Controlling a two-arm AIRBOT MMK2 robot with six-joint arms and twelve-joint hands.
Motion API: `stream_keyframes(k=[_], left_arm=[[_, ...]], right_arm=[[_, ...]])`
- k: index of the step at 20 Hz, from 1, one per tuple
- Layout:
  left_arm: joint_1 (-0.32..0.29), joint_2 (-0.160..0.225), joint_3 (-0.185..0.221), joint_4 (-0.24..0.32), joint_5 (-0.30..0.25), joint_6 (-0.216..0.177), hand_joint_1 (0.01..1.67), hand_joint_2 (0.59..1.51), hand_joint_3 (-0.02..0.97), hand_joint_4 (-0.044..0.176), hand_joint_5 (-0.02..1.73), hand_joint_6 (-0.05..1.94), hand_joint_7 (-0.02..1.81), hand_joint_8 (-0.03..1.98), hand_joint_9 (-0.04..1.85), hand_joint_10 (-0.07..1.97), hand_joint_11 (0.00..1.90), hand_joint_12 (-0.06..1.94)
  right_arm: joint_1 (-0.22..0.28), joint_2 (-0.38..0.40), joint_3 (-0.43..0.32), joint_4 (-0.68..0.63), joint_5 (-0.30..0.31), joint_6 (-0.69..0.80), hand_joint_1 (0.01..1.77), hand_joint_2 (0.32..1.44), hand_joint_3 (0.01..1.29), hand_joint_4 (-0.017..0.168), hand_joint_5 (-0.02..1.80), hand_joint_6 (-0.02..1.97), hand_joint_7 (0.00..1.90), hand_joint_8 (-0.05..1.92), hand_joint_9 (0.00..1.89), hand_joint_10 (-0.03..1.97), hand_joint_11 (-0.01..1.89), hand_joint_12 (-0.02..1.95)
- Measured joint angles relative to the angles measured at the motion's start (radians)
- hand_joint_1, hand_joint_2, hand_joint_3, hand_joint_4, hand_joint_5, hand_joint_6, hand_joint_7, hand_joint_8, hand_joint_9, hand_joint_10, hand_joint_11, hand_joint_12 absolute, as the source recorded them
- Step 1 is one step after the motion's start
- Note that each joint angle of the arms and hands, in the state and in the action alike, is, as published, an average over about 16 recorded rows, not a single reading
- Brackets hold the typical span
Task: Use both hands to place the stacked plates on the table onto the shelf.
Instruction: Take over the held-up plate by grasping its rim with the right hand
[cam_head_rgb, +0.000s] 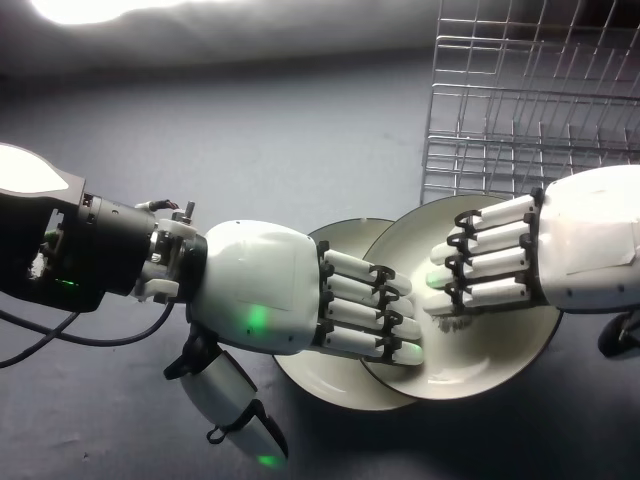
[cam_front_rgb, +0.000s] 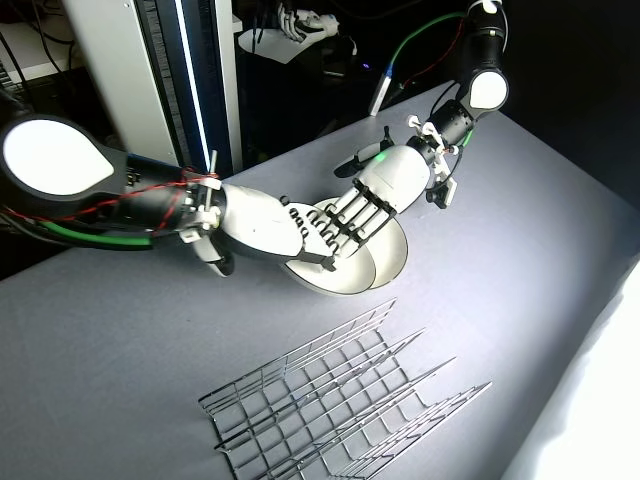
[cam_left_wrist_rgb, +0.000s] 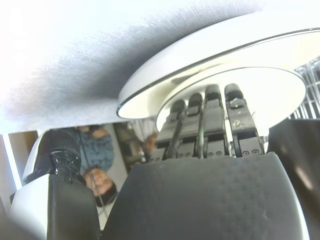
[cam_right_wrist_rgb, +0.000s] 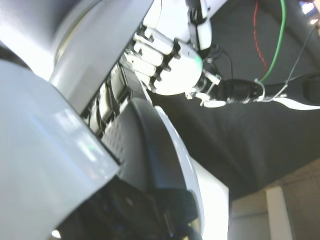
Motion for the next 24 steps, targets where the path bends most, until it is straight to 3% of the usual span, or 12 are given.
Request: stream_keyframes(k=[16, 24], left_arm=[[0.000, -0.003, 0.009, 0.000, -0.007, -0.002, 0.01, 1.053, 0.020, -0.010, -0.02, -0.03, -0.01, -0.03, 0.02, 0.00, 0.01, 0.00], [0.000, -0.005, 0.016, -0.001, -0.011, -0.003, 0.01, 1.055, 0.021, -0.010, -0.02, -0.03, -0.01, -0.03, 0.02, 0.00, 0.01, 0.00]], right_arm=[[0.007, -0.066, 0.039, 0.004, -0.031, -0.005, 1.18, 0.88, 0.01, 0.002, 0.10, 0.01, 0.09, 0.00, 0.11, 0.02, 0.02, 0.67], [0.012, -0.074, 0.041, 0.016, -0.019, -0.009, 1.22, 0.93, 0.01, -0.002, 0.39, 0.02, 0.41, -0.02, 0.44, 0.03, 0.20, 0.93]])
